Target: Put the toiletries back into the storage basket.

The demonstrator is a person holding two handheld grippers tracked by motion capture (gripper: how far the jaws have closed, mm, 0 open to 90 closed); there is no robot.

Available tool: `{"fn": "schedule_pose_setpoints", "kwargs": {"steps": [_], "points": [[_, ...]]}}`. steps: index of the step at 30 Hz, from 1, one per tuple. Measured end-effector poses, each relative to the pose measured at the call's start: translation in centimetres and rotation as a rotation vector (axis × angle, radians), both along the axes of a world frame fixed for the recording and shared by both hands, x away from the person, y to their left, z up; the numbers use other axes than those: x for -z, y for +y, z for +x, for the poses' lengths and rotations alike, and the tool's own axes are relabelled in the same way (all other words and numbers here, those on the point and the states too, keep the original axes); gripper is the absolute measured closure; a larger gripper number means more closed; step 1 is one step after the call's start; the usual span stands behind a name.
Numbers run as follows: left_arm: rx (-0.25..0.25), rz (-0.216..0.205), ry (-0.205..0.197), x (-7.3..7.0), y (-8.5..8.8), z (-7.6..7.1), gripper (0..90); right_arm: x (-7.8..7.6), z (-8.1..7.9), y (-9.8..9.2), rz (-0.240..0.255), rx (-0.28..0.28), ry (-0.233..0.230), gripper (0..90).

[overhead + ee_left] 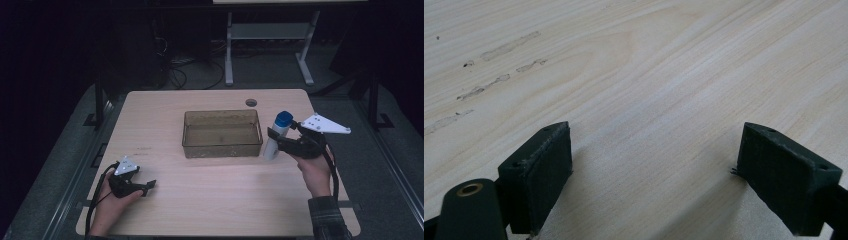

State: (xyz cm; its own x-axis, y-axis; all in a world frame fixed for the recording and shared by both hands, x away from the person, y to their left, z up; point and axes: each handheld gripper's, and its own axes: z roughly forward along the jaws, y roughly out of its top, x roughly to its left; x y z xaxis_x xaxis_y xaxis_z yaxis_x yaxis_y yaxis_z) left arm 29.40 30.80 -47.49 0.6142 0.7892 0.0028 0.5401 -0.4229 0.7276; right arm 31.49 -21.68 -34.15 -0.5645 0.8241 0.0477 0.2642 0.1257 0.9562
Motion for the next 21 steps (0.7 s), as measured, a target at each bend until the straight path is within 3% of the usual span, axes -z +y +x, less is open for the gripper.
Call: {"fn": "schedule_pose_setpoints", "kwargs": {"steps": [21], "points": [[0.0, 0.0, -0.001, 0.0, 0.0, 0.0, 13.1, -1.2, 3.1, 1.9, -0.006, 0.003, -0.013, 33.4]]}}
